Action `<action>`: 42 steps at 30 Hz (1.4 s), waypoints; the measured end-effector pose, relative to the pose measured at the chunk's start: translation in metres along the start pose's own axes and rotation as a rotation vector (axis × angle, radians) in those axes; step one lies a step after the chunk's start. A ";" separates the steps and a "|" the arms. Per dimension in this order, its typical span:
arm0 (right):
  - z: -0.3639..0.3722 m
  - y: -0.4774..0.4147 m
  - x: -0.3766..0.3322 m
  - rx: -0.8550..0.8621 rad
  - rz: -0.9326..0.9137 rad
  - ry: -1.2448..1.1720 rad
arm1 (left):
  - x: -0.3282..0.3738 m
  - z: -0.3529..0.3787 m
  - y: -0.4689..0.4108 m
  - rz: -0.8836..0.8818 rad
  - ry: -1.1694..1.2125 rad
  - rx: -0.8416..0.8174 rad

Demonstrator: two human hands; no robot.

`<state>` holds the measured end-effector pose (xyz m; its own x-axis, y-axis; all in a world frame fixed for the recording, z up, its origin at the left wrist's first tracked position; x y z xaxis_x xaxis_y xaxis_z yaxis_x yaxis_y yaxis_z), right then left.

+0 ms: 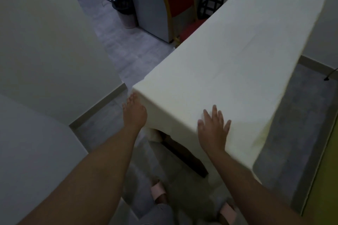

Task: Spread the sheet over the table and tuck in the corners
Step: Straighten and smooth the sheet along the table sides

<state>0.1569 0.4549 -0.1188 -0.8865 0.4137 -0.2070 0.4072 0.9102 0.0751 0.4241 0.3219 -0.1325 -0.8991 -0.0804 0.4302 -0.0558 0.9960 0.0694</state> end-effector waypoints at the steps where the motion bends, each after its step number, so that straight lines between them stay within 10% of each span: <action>1: 0.007 0.002 -0.013 -0.038 -0.014 0.026 | -0.008 -0.003 -0.006 -0.016 0.057 -0.009; 29: 0.039 -0.010 -0.162 -0.108 -0.641 0.257 | -0.050 0.005 -0.041 -0.286 0.621 0.121; 42: 0.048 -0.035 -0.174 -0.109 -0.620 0.233 | -0.057 0.046 -0.056 -0.353 0.911 -0.127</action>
<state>0.3075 0.3499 -0.1325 -0.9785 -0.2045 -0.0286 -0.2064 0.9721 0.1112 0.4588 0.2726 -0.2025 -0.1587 -0.4245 0.8914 -0.1622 0.9018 0.4006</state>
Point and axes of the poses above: each hand's wrist, its own y-axis away from the middle knuckle, its own z-axis out of the palm, x = y × z, the point moved 8 cm from there along -y, towards the middle knuckle, and after that the axes turned 9 degrees about y, right-handed, at the moved point
